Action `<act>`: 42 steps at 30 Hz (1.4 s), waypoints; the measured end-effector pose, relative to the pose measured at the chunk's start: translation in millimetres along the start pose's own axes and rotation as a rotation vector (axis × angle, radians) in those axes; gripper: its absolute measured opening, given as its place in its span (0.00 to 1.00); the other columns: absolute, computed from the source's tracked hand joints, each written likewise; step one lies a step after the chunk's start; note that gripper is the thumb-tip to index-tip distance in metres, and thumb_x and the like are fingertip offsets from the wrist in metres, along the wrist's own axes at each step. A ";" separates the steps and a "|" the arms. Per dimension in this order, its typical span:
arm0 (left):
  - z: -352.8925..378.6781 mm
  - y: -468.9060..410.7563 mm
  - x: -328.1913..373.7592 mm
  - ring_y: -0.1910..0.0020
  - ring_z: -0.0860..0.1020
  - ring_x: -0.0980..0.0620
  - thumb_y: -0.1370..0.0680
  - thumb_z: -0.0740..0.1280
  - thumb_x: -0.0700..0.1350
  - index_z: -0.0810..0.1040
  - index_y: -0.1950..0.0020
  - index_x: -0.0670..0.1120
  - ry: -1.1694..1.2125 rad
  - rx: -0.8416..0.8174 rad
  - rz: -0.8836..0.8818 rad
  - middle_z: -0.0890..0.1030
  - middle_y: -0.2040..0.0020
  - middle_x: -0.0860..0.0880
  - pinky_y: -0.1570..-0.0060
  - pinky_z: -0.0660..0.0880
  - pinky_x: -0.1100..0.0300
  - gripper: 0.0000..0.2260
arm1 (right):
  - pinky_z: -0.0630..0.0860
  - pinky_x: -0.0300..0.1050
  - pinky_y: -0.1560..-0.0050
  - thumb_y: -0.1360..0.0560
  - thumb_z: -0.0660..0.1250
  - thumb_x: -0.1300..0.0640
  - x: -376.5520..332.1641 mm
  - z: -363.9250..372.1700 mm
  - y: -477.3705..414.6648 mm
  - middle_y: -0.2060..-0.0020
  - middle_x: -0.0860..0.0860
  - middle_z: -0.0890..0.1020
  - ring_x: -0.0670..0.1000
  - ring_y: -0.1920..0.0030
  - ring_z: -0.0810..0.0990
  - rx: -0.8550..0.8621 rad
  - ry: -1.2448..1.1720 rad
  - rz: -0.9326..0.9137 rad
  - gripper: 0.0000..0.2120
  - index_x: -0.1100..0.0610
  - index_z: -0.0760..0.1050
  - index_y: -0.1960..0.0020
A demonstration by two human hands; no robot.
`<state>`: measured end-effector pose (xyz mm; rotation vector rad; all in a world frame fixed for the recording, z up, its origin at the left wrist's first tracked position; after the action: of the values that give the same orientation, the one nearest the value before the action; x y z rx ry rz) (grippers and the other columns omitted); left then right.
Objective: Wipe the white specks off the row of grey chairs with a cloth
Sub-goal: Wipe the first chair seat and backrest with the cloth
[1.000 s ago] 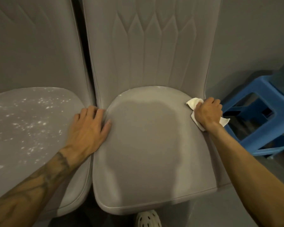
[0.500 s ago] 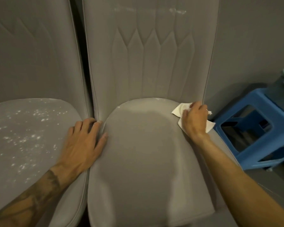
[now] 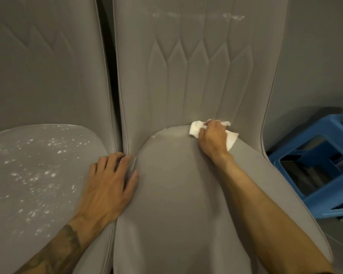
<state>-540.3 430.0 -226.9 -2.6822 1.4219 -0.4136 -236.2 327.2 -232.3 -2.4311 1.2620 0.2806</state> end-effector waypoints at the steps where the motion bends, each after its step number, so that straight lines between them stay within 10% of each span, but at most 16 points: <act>1: 0.4 0.0 -0.8 0.42 0.75 0.39 0.18 0.54 0.58 0.78 0.31 0.42 -0.001 0.001 0.000 0.78 0.36 0.42 0.43 0.73 0.43 0.27 | 0.67 0.56 0.40 0.18 0.55 0.59 -8.4 4.0 -0.3 0.39 0.62 0.74 0.62 0.37 0.71 -0.024 -0.004 -0.080 0.14 0.65 0.71 0.37; 5: 3.1 0.0 -3.8 0.41 0.75 0.39 0.18 0.53 0.59 0.78 0.30 0.42 -0.017 0.006 0.006 0.78 0.36 0.42 0.43 0.73 0.42 0.28 | 0.64 0.58 0.36 0.19 0.57 0.61 11.7 -4.9 -7.3 0.43 0.65 0.77 0.65 0.41 0.73 -0.042 0.115 -0.233 0.13 0.68 0.73 0.41; 10: 5.5 -0.8 -3.4 0.41 0.76 0.39 0.18 0.55 0.57 0.78 0.31 0.42 0.008 0.033 -0.011 0.79 0.37 0.42 0.43 0.74 0.42 0.26 | 0.61 0.55 0.36 0.18 0.53 0.60 15.5 0.0 -9.1 0.37 0.65 0.72 0.64 0.35 0.68 -0.026 0.177 0.011 0.15 0.67 0.68 0.37; 16: 8.8 -1.4 -7.3 0.39 0.75 0.40 0.18 0.56 0.57 0.77 0.30 0.43 -0.006 0.026 -0.008 0.79 0.35 0.43 0.41 0.73 0.43 0.25 | 0.62 0.55 0.37 0.17 0.49 0.59 -1.6 10.8 -21.1 0.39 0.62 0.73 0.61 0.38 0.70 -0.135 0.195 -0.333 0.17 0.65 0.71 0.39; 22: 14.7 -2.0 -9.1 0.40 0.76 0.41 0.19 0.56 0.56 0.78 0.31 0.42 0.009 0.097 -0.001 0.79 0.36 0.43 0.43 0.72 0.44 0.25 | 0.65 0.58 0.38 0.18 0.55 0.61 -0.3 11.1 -17.6 0.36 0.66 0.72 0.65 0.34 0.68 -0.055 0.091 -0.004 0.14 0.68 0.68 0.36; 27: 17.0 -1.9 -12.7 0.39 0.75 0.42 0.18 0.56 0.56 0.77 0.30 0.43 -0.012 0.091 0.013 0.79 0.35 0.43 0.41 0.73 0.44 0.24 | 0.66 0.56 0.38 0.18 0.57 0.60 -36.3 20.8 -15.4 0.40 0.64 0.74 0.64 0.38 0.71 -0.181 -0.064 -0.330 0.12 0.67 0.71 0.40; 33: 16.5 -2.1 -10.0 0.39 0.76 0.41 0.18 0.57 0.56 0.78 0.30 0.43 -0.007 0.112 0.003 0.79 0.35 0.43 0.41 0.73 0.44 0.24 | 0.60 0.57 0.31 0.18 0.56 0.61 7.0 8.3 -21.2 0.40 0.67 0.74 0.66 0.37 0.70 -0.033 0.051 -0.083 0.13 0.69 0.70 0.40; 39: 17.1 -0.1 -10.5 0.39 0.75 0.41 0.18 0.58 0.54 0.78 0.31 0.43 -0.011 0.136 0.025 0.79 0.35 0.43 0.41 0.73 0.44 0.23 | 0.59 0.54 0.33 0.18 0.56 0.62 -48.3 26.6 -7.5 0.43 0.64 0.76 0.64 0.40 0.71 -0.147 -0.085 -0.442 0.11 0.67 0.72 0.42; 42: 18.4 -0.6 -10.7 0.39 0.75 0.42 0.18 0.58 0.54 0.78 0.31 0.43 -0.005 0.156 0.030 0.79 0.35 0.43 0.42 0.73 0.45 0.22 | 0.64 0.54 0.37 0.19 0.58 0.62 -25.3 16.2 -14.3 0.42 0.64 0.75 0.64 0.40 0.72 -0.094 -0.099 -0.319 0.10 0.68 0.72 0.42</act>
<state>-540.5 438.1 -246.6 -2.5343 1.3667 -0.4930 -239.1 360.3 -234.6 -2.6138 0.8196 0.3701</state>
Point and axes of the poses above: each hand's wrist, its own y-axis away from the middle knuckle, its own z-axis out of the palm, x = y × z, the point moved 1 cm from there along -y, towards the middle knuckle
